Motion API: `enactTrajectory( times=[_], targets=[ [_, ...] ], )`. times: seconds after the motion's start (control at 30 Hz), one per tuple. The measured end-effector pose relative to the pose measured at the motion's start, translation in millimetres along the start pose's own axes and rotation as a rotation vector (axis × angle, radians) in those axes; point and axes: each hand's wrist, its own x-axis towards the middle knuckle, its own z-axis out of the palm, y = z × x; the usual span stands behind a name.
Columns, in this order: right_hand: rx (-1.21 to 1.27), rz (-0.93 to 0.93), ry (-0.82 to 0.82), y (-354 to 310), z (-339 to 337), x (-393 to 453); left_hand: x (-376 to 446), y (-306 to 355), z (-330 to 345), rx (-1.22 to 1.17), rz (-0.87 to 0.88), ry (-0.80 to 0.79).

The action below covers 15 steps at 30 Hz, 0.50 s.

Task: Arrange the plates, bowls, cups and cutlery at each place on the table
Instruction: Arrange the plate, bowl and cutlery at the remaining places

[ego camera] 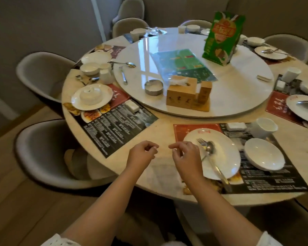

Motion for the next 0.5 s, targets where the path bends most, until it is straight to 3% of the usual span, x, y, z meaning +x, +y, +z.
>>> enactTrajectory(
  times=[0.23,0.5],
  targets=[
    [0.114,-0.055,-0.122,-84.5,88.6,17.4,14.4,-24.7,-114.2,-0.229,-0.110,0.125],
    [0.226,0.060,-0.063,-177.5,209.1,33.5,55.7,-62.3,-257.8,-0.290,-0.093,0.118]
  ],
)
